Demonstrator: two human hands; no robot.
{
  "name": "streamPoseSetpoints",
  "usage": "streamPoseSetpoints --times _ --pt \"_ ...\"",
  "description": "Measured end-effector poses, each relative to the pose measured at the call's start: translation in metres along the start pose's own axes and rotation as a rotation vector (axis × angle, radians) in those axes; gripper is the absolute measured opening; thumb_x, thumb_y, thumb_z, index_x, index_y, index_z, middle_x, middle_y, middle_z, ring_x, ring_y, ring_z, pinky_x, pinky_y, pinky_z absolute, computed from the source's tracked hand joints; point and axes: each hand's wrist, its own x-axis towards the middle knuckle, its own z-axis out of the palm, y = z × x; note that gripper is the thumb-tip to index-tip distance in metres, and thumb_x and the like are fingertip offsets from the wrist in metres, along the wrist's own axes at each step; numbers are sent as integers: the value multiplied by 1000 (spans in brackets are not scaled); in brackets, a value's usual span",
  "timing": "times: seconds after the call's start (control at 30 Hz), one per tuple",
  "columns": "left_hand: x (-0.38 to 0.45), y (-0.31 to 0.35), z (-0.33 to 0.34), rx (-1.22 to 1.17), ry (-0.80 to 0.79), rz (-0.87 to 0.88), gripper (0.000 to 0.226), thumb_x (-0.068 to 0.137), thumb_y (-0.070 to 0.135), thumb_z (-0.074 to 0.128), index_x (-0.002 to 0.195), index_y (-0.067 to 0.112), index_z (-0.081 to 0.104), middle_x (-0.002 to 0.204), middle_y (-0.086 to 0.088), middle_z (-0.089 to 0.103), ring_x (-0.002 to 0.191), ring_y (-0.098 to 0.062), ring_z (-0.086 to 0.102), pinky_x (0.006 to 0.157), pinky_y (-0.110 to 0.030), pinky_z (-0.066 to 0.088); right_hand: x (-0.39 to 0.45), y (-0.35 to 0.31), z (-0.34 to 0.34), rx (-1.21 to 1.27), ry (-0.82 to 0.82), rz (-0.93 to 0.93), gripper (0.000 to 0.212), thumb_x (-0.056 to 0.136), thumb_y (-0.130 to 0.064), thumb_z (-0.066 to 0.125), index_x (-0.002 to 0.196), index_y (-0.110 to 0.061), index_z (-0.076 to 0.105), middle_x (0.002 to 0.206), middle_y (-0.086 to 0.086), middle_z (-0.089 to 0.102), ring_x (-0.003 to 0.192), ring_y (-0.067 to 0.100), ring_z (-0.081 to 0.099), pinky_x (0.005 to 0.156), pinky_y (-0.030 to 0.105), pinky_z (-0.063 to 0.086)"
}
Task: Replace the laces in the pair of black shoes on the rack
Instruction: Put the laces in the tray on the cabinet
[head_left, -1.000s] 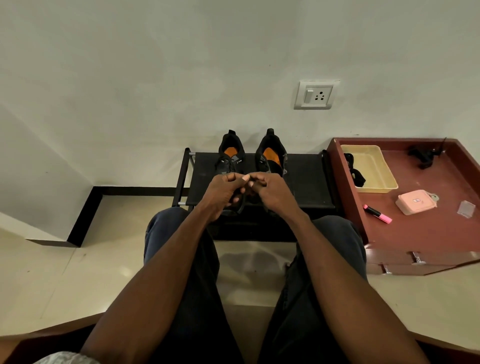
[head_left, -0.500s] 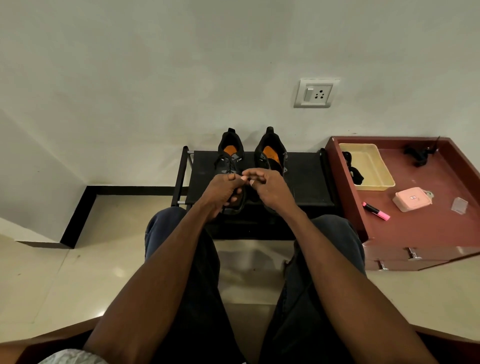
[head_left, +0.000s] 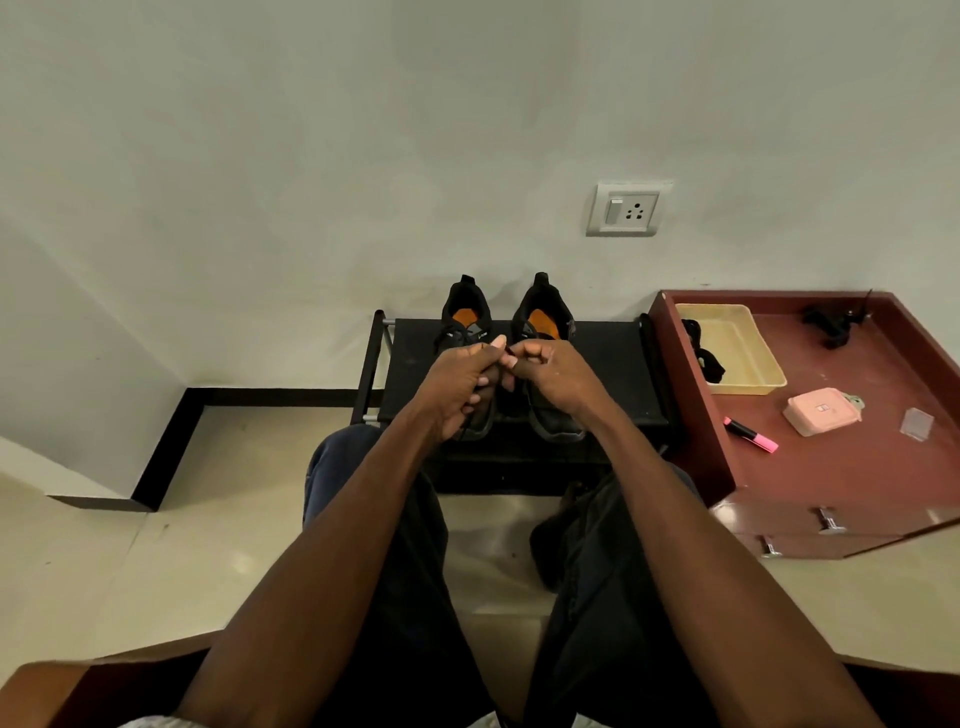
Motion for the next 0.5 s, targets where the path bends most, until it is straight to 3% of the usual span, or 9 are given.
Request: streamPoseSetpoints --times 0.1,0.17,0.3,0.33,0.4,0.5 --pt "-5 0 2 67 -23 -50 31 103 38 51 85 14 58 58 4 38 44 -9 26 40 -22 15 -4 4 -3 108 166 20 17 99 -6 56 91 -3 71 65 2 62 55 2 54 61 13 44" --pt "-9 -2 3 94 -46 -95 30 105 33 46 89 12 59 60 5 38 45 -8 26 40 -21 15 -4 5 -5 159 220 57 18 97 -1 54 100 -3 71 74 3 65 64 4 58 67 15 47" --pt "-14 -3 13 -25 -72 -109 30 106 31 43 86 14 56 57 5 32 40 -6 22 41 -24 9 -8 -3 -14 165 -15 50 44 91 10 54 130 -7 61 115 -3 66 101 0 60 93 14 46" --pt "-13 -2 14 -55 -67 -92 30 106 31 43 84 15 55 56 5 32 39 -6 21 43 -26 8 -10 -6 -17 197 -68 38 38 92 10 54 128 -3 62 112 1 69 101 2 63 91 15 48" --pt "-12 2 14 -93 -57 -65 33 106 33 43 82 15 56 53 6 33 38 -6 21 44 -27 7 -12 -10 -20 186 -82 1 20 97 3 56 114 4 67 91 6 71 82 5 67 78 14 50" --pt "-13 10 15 -119 -81 -103 37 105 40 42 78 18 54 51 6 30 35 -6 19 43 -24 6 -8 -12 -20 167 -28 -35 16 101 -6 55 99 3 68 75 6 66 63 9 57 65 17 48"
